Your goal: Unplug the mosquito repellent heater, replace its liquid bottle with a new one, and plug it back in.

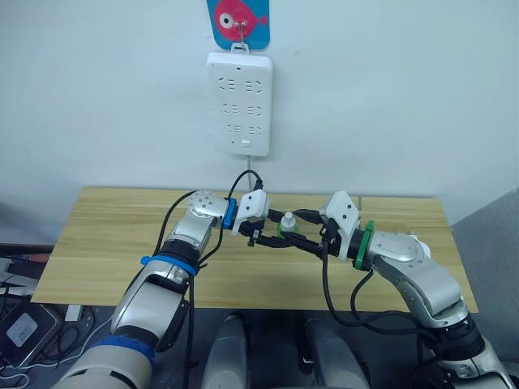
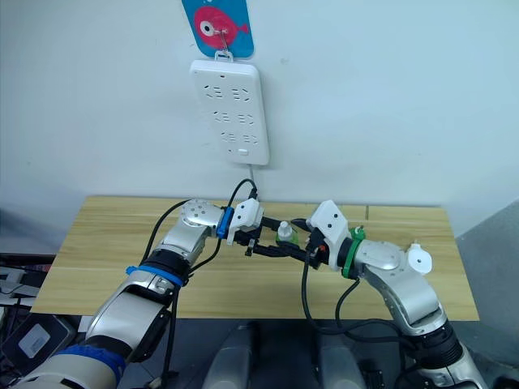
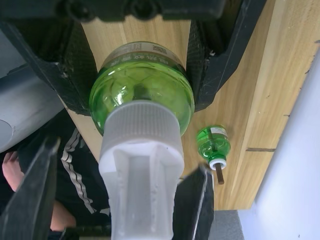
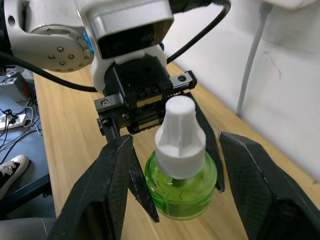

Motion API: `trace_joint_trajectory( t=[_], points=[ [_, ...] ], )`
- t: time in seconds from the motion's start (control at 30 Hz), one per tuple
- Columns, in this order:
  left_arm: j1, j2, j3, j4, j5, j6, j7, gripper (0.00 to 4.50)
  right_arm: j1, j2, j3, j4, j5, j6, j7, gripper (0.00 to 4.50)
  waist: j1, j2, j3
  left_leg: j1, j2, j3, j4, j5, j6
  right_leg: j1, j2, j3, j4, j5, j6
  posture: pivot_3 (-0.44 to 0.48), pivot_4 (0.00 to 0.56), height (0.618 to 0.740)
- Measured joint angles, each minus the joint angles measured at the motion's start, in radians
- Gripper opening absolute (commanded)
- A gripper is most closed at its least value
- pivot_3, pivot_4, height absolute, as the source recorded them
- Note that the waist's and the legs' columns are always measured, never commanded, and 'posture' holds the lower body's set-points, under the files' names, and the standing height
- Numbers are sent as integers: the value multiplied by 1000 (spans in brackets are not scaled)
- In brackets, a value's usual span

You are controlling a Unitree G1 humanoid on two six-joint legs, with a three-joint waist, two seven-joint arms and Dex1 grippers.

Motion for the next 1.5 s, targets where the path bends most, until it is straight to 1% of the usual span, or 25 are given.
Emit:
trace_joint_trajectory(
  t=[0.17, 0.27, 0.3, 0.37, 0.4, 0.67, 0.77, 0.83, 0.87, 0.9, 0.93, 1.0, 1.07, 1.13, 1.23, 1.3, 1.37, 1.4, 1.43, 1.5],
  points=[
    [4, -1, 7, -2, 3, 0, 1, 2239, 0, 9, 0, 13, -8, -15, 3, 2859, 1, 0, 0, 0, 0, 0, 0, 0, 0, 0, 0, 0, 0, 2, -4, 140, 211, 740],
    [5, -3, 12, -2, 9, -2, 6, 2239, 0, 16, 0, 21, -7, -25, 5, 2275, 1, 0, 0, 0, 0, -1, 1, 0, 0, 0, 0, -1, 1, 2, -4, 146, 213, 740],
    [6, -3, 13, -2, 9, -3, 8, 2239, 0, 17, 0, 22, -7, -28, 8, 2014, 1, 0, 0, 0, 0, -1, 1, 0, 0, 0, 0, -1, 1, 2, -4, 149, 212, 740],
    [14, -3, 14, -10, 10, -4, 8, 2239, 0, 16, -2, 30, -8, -36, 12, 1248, 2, 0, -1, 0, 0, -1, 1, 0, 0, 1, 0, -1, 1, 2, -4, 156, 211, 740],
    [20, -3, 14, -16, 10, -4, 8, 2239, 0, 16, 0, 33, -11, -40, 17, 1003, 2, 0, -1, 0, 0, -1, 1, 0, 0, 1, 0, -1, 1, 2, -4, 158, 212, 740],
    [63, 8, 21, -77, 8, 3, 11, 2239, -19, 6, 5, 51, -14, -47, 73, 1011, 3, 0, -1, 0, 0, -2, 6, 1, -1, 0, 0, -2, 8, 2, -4, 194, 222, 740],
    [106, 26, 30, -141, -3, -1, -10, 2239, -88, -26, 35, 90, -13, -58, 182, 1011, 1, 0, -1, 1, 0, -3, 11, 1, -1, 0, 0, -2, 14, 2, -4, 231, 229, 740],
    [153, 53, 27, -214, -25, -15, -61, 2239, -157, -59, 68, 142, -1, -94, 330, 1011, 1, 0, -1, 2, 1, -3, 13, 1, -1, 1, 1, -1, 14, 2, -4, 231, 229, 740],
    [175, 65, 24, -250, -37, -24, -90, 2239, -186, -70, 83, 171, 10, -117, 407, 1011, 3, 0, -1, 3, 1, -3, 13, 1, 0, 2, 1, -1, 15, 2, -4, 266, 228, 740],
    [196, 80, 15, -290, -55, -25, -118, 2239, -220, -76, 103, 212, 19, -147, 494, 1011, 4, 0, -1, 3, 1, -3, 14, 1, 0, 3, 2, -2, 15, 2, -4, 266, 228, 740],
    [213, 92, -1, -325, -66, -23, -138, 2239, -246, -79, 122, 252, 23, -177, 574, 1011, 7, 0, -1, 4, 1, -3, 14, 1, 0, 4, 2, -2, 15, 2, -4, 287, 223, 740],
    [241, 114, -37, -382, -86, -19, -156, 2239, -295, -74, 157, 333, 24, -240, 704, 1011, 14, 0, -1, 10, 1, -4, 14, 1, 0, 10, 2, -2, 14, 2, -3, 302, 221, 740],
    [249, 125, -50, -400, -91, -19, -157, 2239, -327, -53, 172, 403, 19, -299, 771, 1011, 27, 0, -1, 13, 1, -3, 14, 1, 0, 12, 2, -1, 14, 0, -1, 309, 227, 740],
    [249, 129, -49, -394, -88, -19, -153, 2239, -343, -36, 176, 461, 4, -355, 798, 1773, 35, 0, -1, 13, 1, -3, 15, 1, 0, 13, 2, -1, 15, 0, -1, 302, 240, 740],
    [246, 122, -49, -353, -68, -18, -135, 2239, -348, -24, 173, 505, -14, -416, 799, 2786, 50, 1, 0, 13, 1, -2, 14, 1, 0, 12, 2, 0, 14, 0, -1, 290, 243, 740],
    [241, 119, -47, -335, -64, -17, -125, 2239, -348, -50, 149, 528, -18, -437, 799, 3530, 61, 1, 0, 13, 1, -2, 14, 1, 0, 12, 1, 0, 14, 0, -1, 278, 234, 740],
    [225, 110, -42, -306, -55, -20, -108, 2239, -328, -115, 116, 523, -17, -444, 804, 4238, 71, 1, 0, 12, 0, -2, 14, 1, 0, 12, 1, 0, 14, 0, -1, 257, 234, 740],
    [220, 108, -38, -293, -54, -22, -102, 2239, -311, -151, 98, 524, -18, -447, 806, 4454, 78, 1, 0, 12, 0, -2, 14, 1, 0, 12, 1, 0, 13, 0, -1, 249, 238, 740],
    [208, 102, -31, -264, -51, -26, -91, 2239, -277, -208, 65, 518, -18, -449, 807, 4454, 85, 1, 0, 12, 0, -1, 14, 1, 0, 12, 0, 0, 13, 0, -1, 242, 239, 740],
    [194, 97, -21, -222, -45, -33, -81, 2239, -224, -267, 15, 505, -16, -436, 796, 4454, 83, 1, 0, 12, 0, 0, 14, 1, 0, 12, 0, 1, 12, 0, -1, 228, 235, 740]
  ],
)
